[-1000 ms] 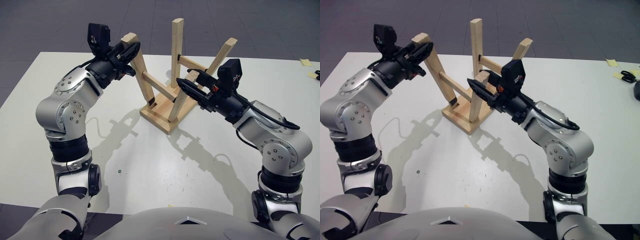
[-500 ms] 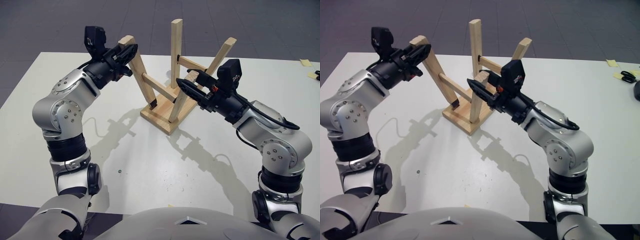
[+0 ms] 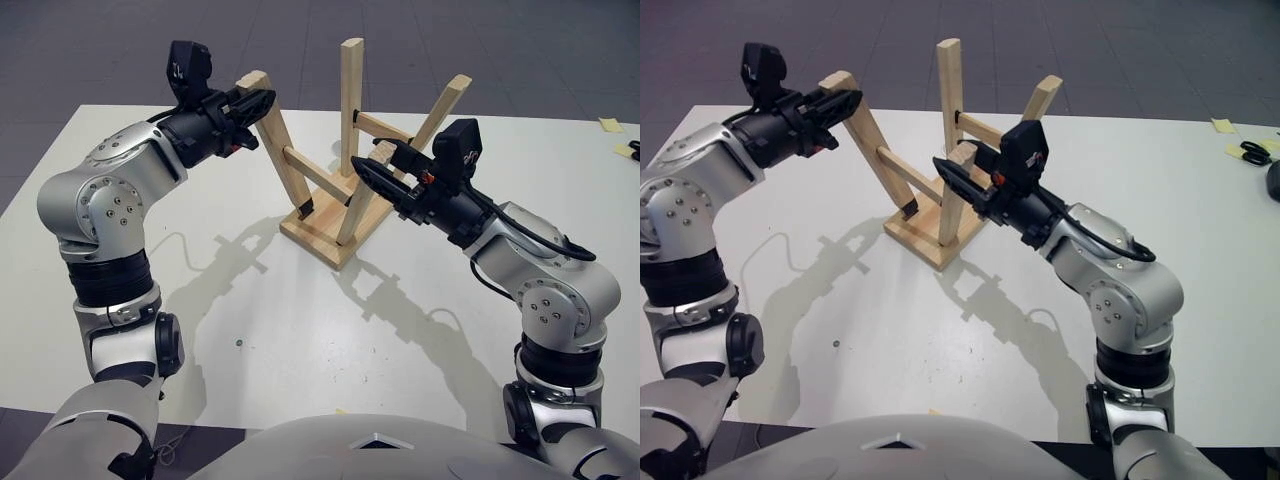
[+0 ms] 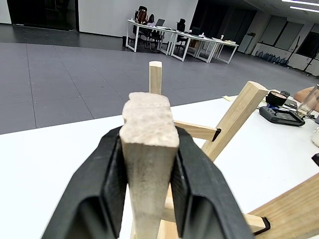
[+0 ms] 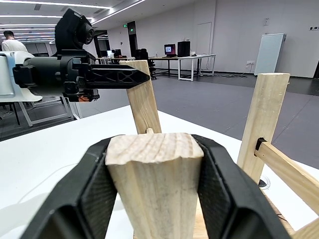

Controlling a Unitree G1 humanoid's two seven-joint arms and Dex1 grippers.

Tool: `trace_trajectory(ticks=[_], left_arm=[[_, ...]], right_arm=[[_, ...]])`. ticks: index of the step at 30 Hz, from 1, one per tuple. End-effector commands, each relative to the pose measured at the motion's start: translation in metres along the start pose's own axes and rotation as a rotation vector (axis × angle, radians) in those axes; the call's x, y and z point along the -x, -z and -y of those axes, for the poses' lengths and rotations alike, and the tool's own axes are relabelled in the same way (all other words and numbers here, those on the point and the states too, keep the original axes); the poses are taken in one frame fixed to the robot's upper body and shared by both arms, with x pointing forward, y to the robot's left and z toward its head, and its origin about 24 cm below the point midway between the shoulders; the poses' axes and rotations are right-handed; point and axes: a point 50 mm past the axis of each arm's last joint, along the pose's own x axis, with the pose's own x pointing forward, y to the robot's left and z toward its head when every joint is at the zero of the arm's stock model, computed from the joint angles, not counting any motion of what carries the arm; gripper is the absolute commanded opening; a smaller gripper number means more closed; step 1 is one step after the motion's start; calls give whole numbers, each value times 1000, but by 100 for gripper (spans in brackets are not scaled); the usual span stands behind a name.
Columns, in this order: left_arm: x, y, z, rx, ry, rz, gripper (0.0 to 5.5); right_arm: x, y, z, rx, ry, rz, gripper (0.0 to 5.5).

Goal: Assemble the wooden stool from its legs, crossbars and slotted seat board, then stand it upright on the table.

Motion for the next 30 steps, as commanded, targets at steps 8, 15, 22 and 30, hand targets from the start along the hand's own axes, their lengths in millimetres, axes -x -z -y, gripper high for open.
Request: trace_trajectory(ticks=[8, 15, 22, 30], left_arm=[[-11, -3, 23, 111, 216, -107, 102], [-8, -2, 25, 31, 218, -133, 102], [-8, 0, 23, 21, 207, -131, 102], [-7, -4, 22, 13, 189, -93, 102]], right_arm=[[4, 43, 17, -112, 163, -190, 212], [4, 44, 17, -110, 166, -189, 212], [2, 27, 13, -178, 96, -44, 305], [4, 10, 12, -251, 12, 82, 430]])
